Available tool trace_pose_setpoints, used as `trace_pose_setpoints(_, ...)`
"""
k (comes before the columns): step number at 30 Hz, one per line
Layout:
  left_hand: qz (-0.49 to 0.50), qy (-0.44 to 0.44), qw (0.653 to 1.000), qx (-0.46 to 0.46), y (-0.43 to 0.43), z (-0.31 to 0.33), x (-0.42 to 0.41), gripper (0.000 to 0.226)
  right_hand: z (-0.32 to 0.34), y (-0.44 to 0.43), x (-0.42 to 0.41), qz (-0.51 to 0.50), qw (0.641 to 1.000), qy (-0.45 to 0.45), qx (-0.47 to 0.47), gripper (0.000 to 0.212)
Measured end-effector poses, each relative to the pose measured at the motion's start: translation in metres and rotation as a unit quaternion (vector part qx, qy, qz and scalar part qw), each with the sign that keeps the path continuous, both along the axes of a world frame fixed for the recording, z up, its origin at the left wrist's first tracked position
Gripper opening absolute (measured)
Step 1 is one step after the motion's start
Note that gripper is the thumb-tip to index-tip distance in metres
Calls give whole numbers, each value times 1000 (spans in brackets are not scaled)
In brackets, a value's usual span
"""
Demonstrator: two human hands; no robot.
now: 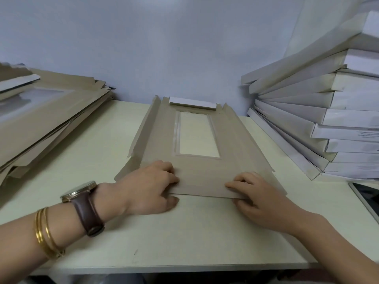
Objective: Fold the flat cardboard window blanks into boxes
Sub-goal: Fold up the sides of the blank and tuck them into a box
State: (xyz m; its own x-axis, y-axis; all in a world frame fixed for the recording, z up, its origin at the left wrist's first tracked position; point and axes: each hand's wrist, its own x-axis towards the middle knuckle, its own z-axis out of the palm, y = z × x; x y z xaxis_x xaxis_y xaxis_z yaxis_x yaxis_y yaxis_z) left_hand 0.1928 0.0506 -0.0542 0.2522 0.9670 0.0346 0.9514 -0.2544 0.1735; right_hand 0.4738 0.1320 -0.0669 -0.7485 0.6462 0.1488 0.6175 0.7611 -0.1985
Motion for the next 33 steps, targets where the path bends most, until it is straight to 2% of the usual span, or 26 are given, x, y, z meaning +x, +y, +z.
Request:
trace_pose_setpoints(4, -7, -2, 1000, 29, 3, -3, 2, 22, 2, 4, -3, -15, 1000, -6, 7, 39)
trace_pose_setpoints(8, -3, -22, 999, 46, 7, -3, -2, 21, 5, 7, -8, -24, 1000, 4, 15, 21)
trace_pose_setpoints(13, 10, -20, 996, 81, 14, -1, -4, 16, 12, 13, -14, -45, 999, -23, 17, 15)
trace_pose_setpoints(17, 46, -48, 994, 81, 17, 1, -2, 9, 18, 18, -19, -65, 998, -11, 7, 5)
trace_pose_setpoints(19, 62, -63, 993, 75, 19, 1, -2, 14, 19, 21, -21, -76, 997, -9, -4, 5)
trace_pose_setpoints(24, 69, -92, 991, 73, 21, -7, -1, 32, 14, 26, -22, -99, 994, 11, -38, 31)
trace_pose_setpoints(27, 38, -42, 990, 129, 20, -12, 2, 45, 6, 25, -23, -113, 994, -11, 3, 49)
trace_pose_setpoints(29, 15, 3, 991, 135, 19, -13, 6, 57, 3, 21, -27, -117, 992, -19, 51, 58)
trace_pose_setpoints(33, -8, 53, 992, 118, 23, -22, 27, 60, -4, 8, -51, -88, 991, -14, 98, 59)
